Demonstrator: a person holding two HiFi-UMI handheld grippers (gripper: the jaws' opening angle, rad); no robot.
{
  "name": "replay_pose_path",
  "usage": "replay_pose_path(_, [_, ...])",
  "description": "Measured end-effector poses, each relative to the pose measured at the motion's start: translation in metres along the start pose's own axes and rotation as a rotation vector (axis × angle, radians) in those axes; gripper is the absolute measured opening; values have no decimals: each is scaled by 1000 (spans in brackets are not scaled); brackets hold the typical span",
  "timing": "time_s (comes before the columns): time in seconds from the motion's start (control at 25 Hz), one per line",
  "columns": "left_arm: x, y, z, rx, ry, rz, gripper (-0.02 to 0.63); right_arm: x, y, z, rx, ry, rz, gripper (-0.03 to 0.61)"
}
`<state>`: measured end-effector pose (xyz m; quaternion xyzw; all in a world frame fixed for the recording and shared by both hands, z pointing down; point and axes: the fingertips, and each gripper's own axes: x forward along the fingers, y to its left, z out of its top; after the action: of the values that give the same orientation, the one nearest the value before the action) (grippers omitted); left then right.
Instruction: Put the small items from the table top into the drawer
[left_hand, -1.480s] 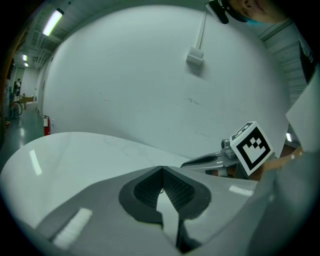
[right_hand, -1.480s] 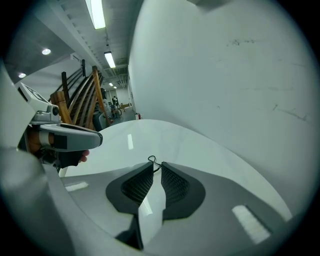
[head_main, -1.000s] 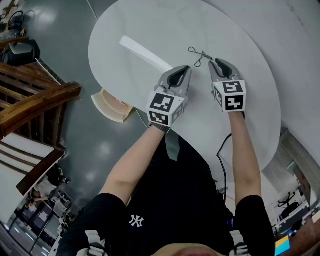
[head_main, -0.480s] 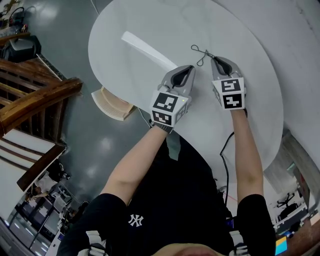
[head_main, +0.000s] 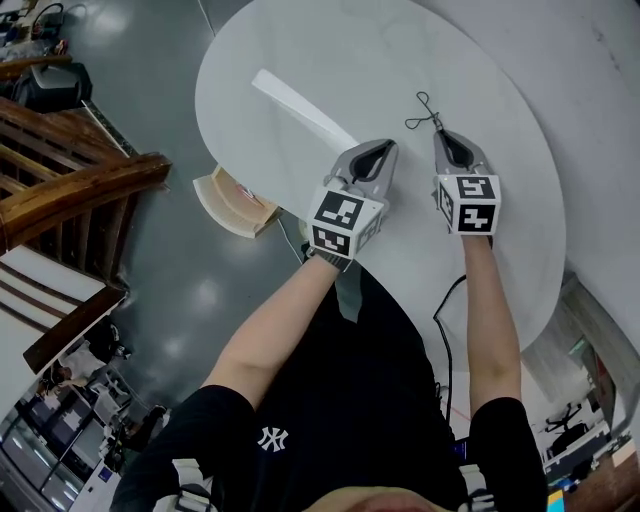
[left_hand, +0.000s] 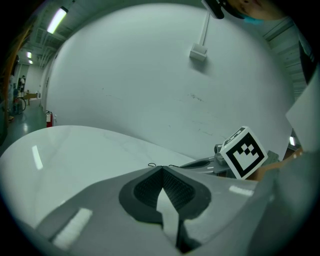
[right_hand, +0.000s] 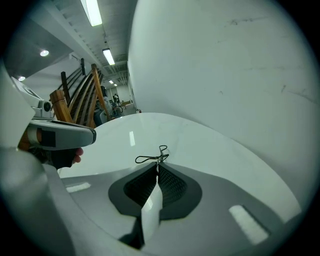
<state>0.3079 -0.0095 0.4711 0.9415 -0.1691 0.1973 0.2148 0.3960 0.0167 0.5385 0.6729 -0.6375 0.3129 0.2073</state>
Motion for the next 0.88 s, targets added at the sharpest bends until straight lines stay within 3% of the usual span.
replay_pose_path(0.48, [-53, 12, 6, 18, -59, 31, 0, -33, 59, 16, 80, -67, 41, 34])
replay_pose_path(0.88, [-110, 41, 9, 8, -97, 74, 0, -45, 132, 39, 63, -116, 96, 34])
